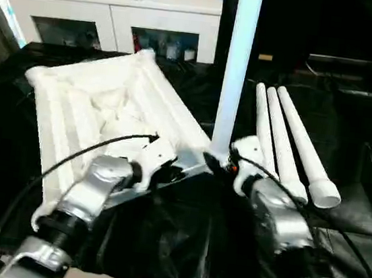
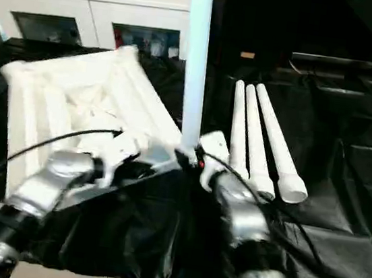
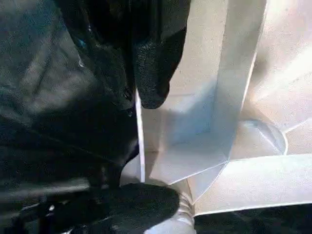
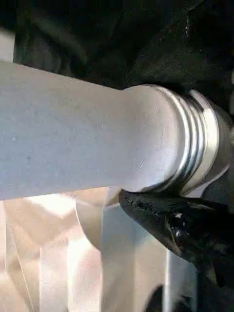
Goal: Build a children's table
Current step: Rotate leg to tighten
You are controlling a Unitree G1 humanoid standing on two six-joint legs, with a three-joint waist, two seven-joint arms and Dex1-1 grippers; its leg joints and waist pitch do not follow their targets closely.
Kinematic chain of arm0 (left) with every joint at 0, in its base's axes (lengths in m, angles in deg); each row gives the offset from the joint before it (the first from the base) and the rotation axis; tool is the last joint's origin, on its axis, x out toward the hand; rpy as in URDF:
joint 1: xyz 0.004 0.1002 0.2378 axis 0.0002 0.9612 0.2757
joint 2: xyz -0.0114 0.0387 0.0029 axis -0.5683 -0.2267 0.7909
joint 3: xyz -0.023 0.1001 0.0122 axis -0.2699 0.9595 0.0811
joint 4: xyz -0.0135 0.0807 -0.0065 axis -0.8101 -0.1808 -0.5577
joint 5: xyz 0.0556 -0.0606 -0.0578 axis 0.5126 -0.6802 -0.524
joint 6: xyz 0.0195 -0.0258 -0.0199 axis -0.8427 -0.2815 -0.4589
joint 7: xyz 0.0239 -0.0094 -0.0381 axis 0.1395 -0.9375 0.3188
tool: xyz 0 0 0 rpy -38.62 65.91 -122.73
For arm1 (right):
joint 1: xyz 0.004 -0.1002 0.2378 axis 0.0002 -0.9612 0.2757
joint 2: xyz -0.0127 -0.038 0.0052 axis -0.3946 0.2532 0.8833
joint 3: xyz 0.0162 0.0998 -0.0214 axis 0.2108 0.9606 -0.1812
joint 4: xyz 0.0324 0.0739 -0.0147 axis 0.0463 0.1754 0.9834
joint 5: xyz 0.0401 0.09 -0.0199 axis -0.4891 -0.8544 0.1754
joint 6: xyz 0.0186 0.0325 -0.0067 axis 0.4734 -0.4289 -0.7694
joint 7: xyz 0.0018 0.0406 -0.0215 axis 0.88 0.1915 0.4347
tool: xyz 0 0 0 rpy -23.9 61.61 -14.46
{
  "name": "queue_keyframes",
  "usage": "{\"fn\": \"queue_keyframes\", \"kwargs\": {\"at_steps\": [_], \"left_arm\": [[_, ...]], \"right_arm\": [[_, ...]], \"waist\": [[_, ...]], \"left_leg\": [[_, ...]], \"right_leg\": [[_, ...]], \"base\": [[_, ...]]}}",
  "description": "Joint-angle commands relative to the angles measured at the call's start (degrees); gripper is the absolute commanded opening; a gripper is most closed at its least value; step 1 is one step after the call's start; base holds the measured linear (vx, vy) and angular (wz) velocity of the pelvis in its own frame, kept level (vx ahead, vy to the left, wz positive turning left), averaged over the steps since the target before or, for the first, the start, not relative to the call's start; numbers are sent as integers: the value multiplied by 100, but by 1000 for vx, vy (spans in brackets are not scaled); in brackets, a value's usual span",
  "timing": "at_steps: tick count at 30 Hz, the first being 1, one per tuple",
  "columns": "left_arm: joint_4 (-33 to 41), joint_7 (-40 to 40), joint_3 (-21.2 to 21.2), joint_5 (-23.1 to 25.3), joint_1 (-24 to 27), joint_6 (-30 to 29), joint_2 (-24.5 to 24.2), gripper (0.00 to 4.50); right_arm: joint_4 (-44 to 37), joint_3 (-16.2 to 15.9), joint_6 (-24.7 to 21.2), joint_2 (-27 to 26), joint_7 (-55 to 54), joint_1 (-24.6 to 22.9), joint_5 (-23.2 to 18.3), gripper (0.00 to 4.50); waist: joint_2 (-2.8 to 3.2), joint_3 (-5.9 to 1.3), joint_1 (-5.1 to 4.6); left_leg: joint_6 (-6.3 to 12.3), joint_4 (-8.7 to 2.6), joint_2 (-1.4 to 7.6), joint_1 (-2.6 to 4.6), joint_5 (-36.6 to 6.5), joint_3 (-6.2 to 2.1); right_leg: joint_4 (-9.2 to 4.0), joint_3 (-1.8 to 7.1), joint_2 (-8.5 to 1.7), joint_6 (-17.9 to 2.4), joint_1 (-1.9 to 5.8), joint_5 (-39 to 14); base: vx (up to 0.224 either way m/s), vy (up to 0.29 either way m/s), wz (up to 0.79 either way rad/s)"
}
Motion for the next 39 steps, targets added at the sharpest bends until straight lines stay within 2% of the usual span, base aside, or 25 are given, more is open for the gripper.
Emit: {"fn": "queue_keyframes", "kwargs": {"at_steps": [1,4,5,8,13,15,18,20,21,23,25,28,32,39], "left_arm": [[314,-119,554,-119,-209,107,516,0],[365,-139,560,-108,-214,66,493,0],[389,-241,545,-142,-203,102,420,0],[417,-383,497,-177,-187,123,306,0],[527,-952,313,-448,-123,211,-72,0],[542,-1255,247,-570,-109,224,-281,0],[415,-1473,204,-571,-119,329,-462,0],[266,-1779,161,-591,-148,420,-715,0],[266,-1779,161,-591,-148,420,-715,0],[218,-1908,144,-634,-165,433,-808,0],[146,-2047,121,-682,-190,458,-917,0],[76,-2190,112,-739,-205,502,-1030,0],[38,-2357,115,-759,-171,535,-1122,0],[-3,-2564,162,-780,-130,572,-1218,0]], "right_arm": [[218,-598,-4,-526,237,95,94,331],[129,-510,-46,-450,397,57,-57,355],[103,-504,1,-352,482,45,-43,379],[99,-474,77,-207,622,39,-30,402],[33,-449,221,292,1389,41,-137,402],[5,-550,307,560,1868,38,-130,402],[-86,-612,332,762,2343,6,-179,402],[-397,-717,208,1020,3110,-112,-403,402],[-397,-717,208,1020,3110,-112,-403,402],[-526,-793,180,1135,3410,-165,-481,402],[-643,-880,161,1241,3666,-244,-530,369],[-801,-951,121,1338,3934,-343,-621,356],[-1028,-966,-60,1406,4208,-459,-778,321],[-1152,-1053,-224,1525,4400,-556,-794,274]], "waist": [[-53,-281,4],[-39,-294,7],[-43,-302,7],[-41,-314,21],[-26,-332,54],[-23,-341,83],[-28,-335,95],[-33,-334,114],[-28,-327,126],[-37,-326,136],[-41,-321,155],[-40,-318,174],[-34,-327,218],[-42,-325,228]], "left_leg": [[103,-464,147,16,-1405,-56],[178,-457,150,6,-1297,-52],[201,-452,151,-1,-1230,-51],[258,-435,149,-7,-1130,-42],[366,-410,154,5,-1015,-33],[429,-398,163,6,-885,-30],[492,-389,163,-11,-881,-25],[515,-383,164,-7,-901,-25],[547,-385,177,-2,-914,-19],[515,-390,173,-5,-923,-22],[500,-396,180,5,-963,-21],[448,-404,184,4,-1023,-23],[445,-404,194,14,-953,-24],[425,-402,187,6,-932,-22]], "right_leg": [[-527,281,-320,-948,240,-1820],[-498,283,-314,-1023,252,-1506],[-481,282,-312,-1060,262,-1356],[-456,280,-310,-1143,277,-1114],[-411,281,-307,-1295,281,-730],[-375,276,-300,-1393,283,-503],[-358,271,-295,-1436,297,-421],[-362,266,-292,-1414,308,-472],[-371,275,-299,-1411,294,-506],[-376,270,-303,-1421,298,-577],[-382,272,-302,-1403,289,-703],[-388,277,-307,-1382,286,-833],[-377,282,-306,-1378,277,-752],[-375,280,-310,-1391,282,-753]], "base": [[0,0,0],[0,0,0],[0,0,0],[0,0,0],[0,0,0],[0,0,0],[0,0,0],[0,0,0],[0,0,0],[0,0,0],[0,0,0],[0,0,0],[0,0,0],[0,0,0]]}}
